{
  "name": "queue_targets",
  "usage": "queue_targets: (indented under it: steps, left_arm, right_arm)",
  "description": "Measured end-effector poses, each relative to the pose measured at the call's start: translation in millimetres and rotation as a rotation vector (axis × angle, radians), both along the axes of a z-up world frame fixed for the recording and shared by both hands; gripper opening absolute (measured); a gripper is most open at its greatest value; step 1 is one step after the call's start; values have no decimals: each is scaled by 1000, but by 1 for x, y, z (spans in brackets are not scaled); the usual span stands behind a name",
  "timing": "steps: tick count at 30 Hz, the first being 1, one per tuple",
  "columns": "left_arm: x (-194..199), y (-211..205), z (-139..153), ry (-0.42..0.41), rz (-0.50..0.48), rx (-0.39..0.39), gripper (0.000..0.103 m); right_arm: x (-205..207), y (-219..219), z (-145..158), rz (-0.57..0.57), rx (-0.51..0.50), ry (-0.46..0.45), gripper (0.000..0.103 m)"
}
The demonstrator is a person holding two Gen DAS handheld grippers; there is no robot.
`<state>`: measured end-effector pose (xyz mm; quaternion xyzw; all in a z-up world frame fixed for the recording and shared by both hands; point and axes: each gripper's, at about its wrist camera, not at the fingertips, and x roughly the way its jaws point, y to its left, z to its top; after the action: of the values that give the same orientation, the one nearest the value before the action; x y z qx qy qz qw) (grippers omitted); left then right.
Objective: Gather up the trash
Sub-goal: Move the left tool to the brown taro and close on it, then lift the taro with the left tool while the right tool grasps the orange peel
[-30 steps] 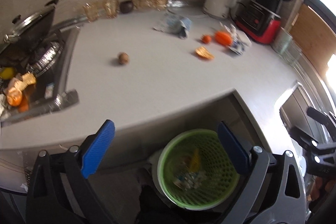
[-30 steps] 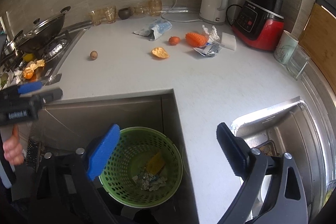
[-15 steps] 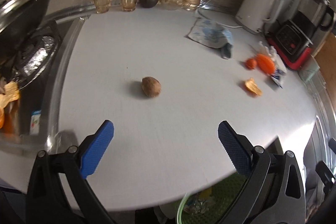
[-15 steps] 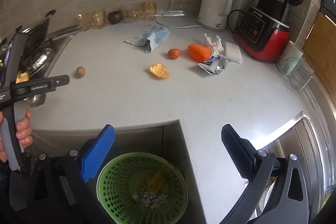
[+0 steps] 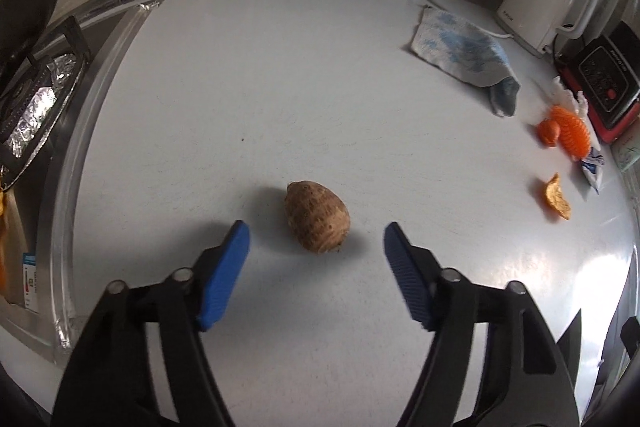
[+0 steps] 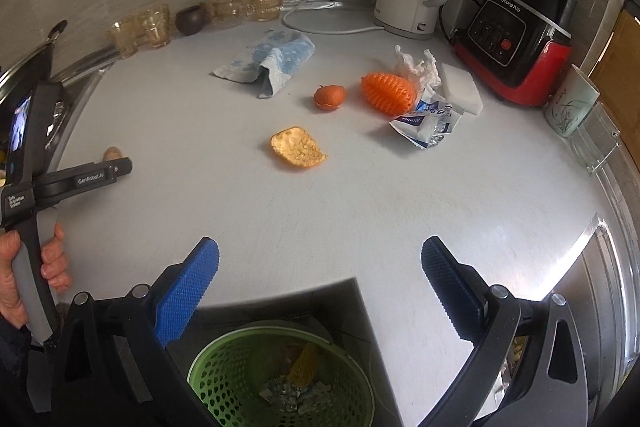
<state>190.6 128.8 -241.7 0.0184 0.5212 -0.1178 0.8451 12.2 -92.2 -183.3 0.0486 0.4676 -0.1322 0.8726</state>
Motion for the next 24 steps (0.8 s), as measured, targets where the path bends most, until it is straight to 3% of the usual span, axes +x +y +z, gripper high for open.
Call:
queue_targets:
  steps: [7,18,20,24]
  left_arm:
    - [2,-2,0,-24,9,25,31]
    - [-13,-4,16,-20,-59,-22,31]
    - [-19,-5,25,-28,-94,-35,31]
    - [-30,-4,38,-37,-150,-63,31]
  right_arm:
    - [11,-11,-4,-19,-3,9,101]
    - [59,-23,-27,61,49,0,99]
    - [76,-24,-36,90,55,7,90]
    - [107,-25,-54,132,52,28,81]
